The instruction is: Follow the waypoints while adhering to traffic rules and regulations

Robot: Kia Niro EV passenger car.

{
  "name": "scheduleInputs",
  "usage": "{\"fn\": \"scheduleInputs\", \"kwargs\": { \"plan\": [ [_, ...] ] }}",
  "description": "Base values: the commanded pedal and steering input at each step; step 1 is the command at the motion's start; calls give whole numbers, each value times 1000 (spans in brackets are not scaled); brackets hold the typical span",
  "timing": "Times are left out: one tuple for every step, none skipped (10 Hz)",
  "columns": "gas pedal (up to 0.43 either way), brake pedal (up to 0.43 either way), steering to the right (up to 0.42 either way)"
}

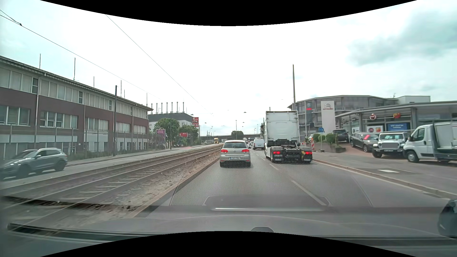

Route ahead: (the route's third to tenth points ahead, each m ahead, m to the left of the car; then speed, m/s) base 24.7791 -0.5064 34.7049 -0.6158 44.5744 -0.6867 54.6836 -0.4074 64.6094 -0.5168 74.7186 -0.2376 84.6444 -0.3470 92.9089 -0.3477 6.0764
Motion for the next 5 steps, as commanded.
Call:
{"fn": "scheduleInputs", "kwargs": {
  "plan": [
    [67, 0, -4],
    [67, 0, -4],
    [67, 0, -4],
    [67, 0, -4],
    [67, 0, -4]
  ]
}}
